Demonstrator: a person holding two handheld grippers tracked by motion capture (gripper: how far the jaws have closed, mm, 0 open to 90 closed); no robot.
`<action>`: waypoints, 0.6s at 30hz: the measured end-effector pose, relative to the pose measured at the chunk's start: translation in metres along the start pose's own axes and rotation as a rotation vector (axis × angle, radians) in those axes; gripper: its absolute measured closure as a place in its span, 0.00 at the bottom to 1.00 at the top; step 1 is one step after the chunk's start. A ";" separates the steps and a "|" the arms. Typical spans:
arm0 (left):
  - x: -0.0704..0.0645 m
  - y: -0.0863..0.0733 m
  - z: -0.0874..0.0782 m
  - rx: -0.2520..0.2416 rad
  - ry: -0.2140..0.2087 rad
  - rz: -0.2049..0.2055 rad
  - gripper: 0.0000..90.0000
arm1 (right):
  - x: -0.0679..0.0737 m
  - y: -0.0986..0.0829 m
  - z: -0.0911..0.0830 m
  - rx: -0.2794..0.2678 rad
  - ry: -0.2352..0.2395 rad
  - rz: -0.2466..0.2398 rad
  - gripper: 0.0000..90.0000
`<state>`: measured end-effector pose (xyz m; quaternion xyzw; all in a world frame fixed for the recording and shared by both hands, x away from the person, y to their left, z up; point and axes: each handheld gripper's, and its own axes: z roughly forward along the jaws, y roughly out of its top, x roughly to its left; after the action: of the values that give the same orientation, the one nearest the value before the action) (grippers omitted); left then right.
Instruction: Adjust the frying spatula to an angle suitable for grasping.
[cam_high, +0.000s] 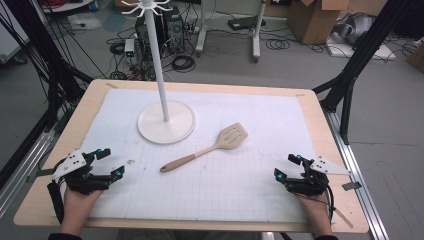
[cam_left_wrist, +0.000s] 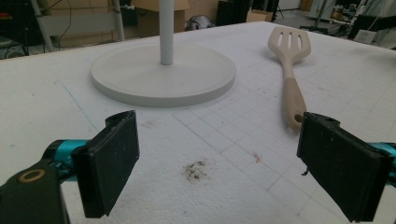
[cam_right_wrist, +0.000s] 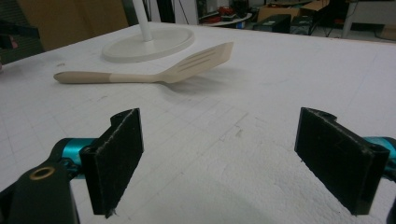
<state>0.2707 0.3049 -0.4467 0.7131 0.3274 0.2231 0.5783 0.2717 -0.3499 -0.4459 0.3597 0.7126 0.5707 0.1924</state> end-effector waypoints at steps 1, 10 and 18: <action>0.000 0.000 -0.001 -0.003 0.000 -0.002 0.15 | 0.000 0.000 0.000 0.003 -0.002 -0.001 0.16; -0.004 0.007 0.001 -0.029 -0.018 0.012 0.15 | 0.001 0.000 0.000 0.006 -0.005 -0.006 0.16; -0.018 0.026 0.014 -0.034 -0.067 0.043 0.15 | 0.000 0.000 0.001 0.007 -0.003 -0.005 0.16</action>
<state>0.2735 0.2800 -0.4238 0.7173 0.2887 0.2170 0.5959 0.2723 -0.3495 -0.4459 0.3594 0.7153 0.5672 0.1938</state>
